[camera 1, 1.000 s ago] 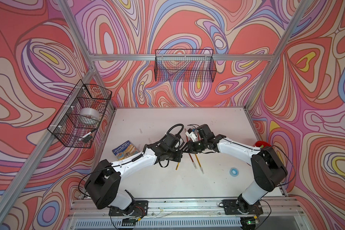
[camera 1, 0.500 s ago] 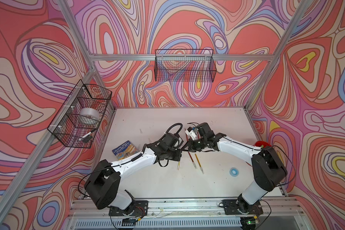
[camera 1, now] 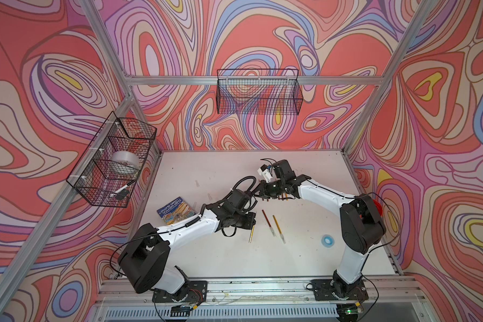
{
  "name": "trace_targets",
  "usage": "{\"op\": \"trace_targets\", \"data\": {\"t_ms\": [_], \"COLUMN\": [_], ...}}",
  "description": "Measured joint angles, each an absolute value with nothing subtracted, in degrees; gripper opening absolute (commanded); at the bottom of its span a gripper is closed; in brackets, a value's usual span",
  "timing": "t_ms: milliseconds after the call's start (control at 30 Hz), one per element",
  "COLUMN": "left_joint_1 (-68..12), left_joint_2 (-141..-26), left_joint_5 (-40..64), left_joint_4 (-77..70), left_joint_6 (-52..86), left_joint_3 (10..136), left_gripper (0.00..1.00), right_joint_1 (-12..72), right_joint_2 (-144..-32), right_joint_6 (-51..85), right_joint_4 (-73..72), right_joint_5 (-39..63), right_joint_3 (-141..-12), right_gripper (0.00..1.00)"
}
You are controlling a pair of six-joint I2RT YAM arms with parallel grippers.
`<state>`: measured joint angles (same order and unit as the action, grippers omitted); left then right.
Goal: Remove protective caps from carving knives
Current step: Remove the protective sleeve from the carving knife, then place the carving knife at the center of the board.
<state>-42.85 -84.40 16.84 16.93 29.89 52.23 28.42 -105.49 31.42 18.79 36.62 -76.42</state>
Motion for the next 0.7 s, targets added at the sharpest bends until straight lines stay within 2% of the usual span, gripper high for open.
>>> {"op": "trace_targets", "data": {"t_ms": [300,433,700], "left_joint_1": [-39.9,-35.9,-33.3], "left_joint_2": [-86.4,-92.2,-107.8], "left_joint_5": [18.3,19.1,20.0], "left_joint_4": [16.5,16.4,16.4], "left_joint_6": [30.8,32.5,36.8], "left_joint_3": [53.2,57.1,73.1], "left_gripper": [0.00,0.00,0.00], "right_joint_1": [20.2,16.7,17.0], "right_joint_2": [-104.3,-97.8,-87.4], "right_joint_6": [29.7,27.9,23.9], "right_joint_4": [20.6,23.4,27.2], "right_joint_5": [34.8,30.4,22.4], "right_joint_3": [-77.6,-75.2,-69.2], "right_gripper": [0.00,0.00,0.00]}}
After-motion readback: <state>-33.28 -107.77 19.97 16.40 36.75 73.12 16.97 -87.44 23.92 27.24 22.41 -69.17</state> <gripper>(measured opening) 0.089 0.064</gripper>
